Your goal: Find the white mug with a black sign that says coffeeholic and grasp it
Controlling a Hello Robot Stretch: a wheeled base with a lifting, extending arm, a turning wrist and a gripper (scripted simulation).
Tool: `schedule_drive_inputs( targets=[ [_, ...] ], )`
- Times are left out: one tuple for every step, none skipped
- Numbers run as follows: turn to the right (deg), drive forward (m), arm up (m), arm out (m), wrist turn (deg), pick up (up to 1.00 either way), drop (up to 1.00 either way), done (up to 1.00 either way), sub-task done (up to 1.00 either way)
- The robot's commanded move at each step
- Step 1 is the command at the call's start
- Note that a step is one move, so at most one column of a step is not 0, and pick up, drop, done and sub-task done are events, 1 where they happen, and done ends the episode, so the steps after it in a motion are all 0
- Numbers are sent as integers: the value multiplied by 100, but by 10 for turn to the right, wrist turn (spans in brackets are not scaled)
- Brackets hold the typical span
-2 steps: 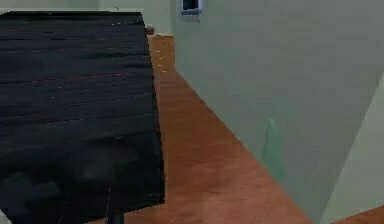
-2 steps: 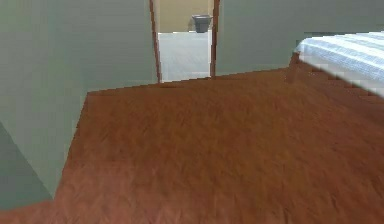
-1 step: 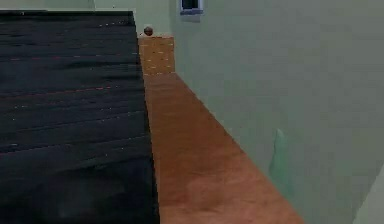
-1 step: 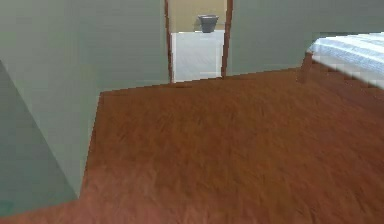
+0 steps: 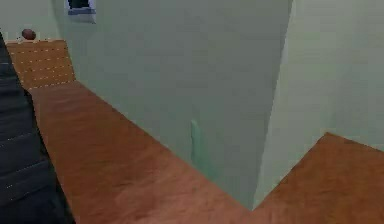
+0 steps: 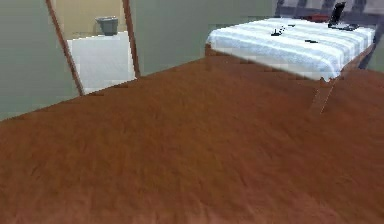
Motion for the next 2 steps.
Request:
schedule_drive_inputs(
  targets=[
    [0,80,0,0,0,0,0,0,0],
    [390,0,0,0,0,0,0,0,0]
  ],
)
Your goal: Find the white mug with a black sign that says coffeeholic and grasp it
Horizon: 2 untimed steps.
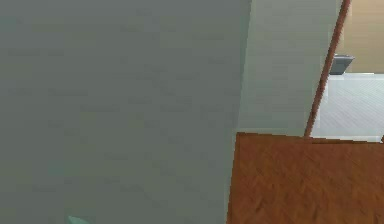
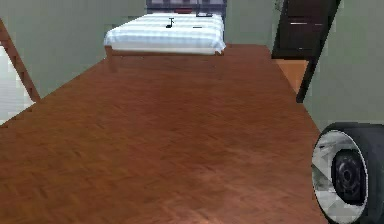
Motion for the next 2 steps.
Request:
schedule_drive_inputs(
  targets=[
    [0,5,0,0,0,0,0,0,0],
    [-450,0,0,0,0,0,0,0,0]
  ],
)
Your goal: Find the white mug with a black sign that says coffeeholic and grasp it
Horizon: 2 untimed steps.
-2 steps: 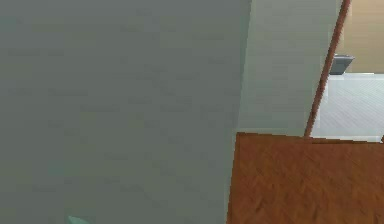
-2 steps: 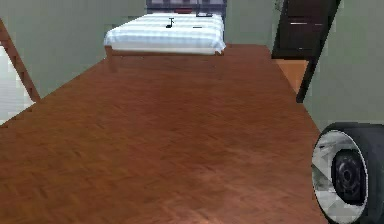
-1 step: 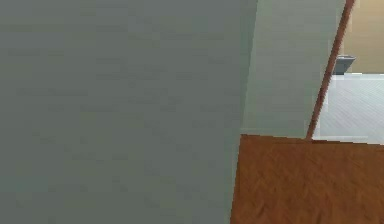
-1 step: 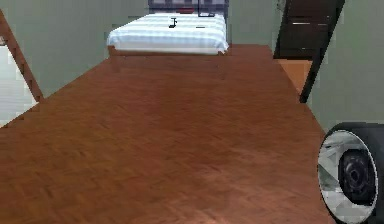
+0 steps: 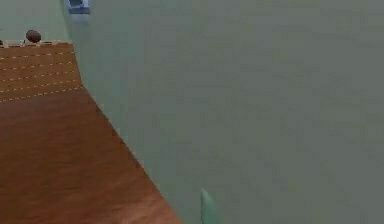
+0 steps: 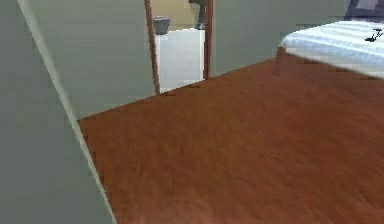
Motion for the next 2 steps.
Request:
schedule_drive_inputs(
  targets=[
    [-330,0,0,0,0,0,0,0,0],
    [0,100,0,0,0,0,0,0,0]
  ],
)
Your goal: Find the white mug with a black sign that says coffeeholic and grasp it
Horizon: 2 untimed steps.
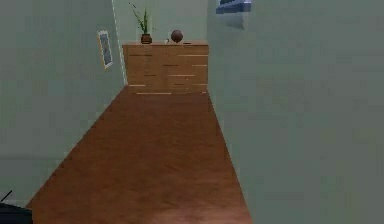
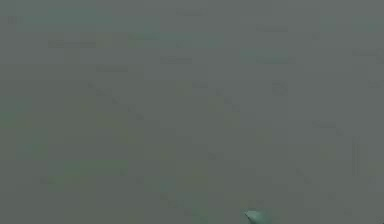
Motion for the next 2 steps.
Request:
schedule_drive_inputs(
  targets=[
    [-60,0,0,0,0,0,0,0,0],
    [0,50,0,0,0,0,0,0,0]
  ],
)
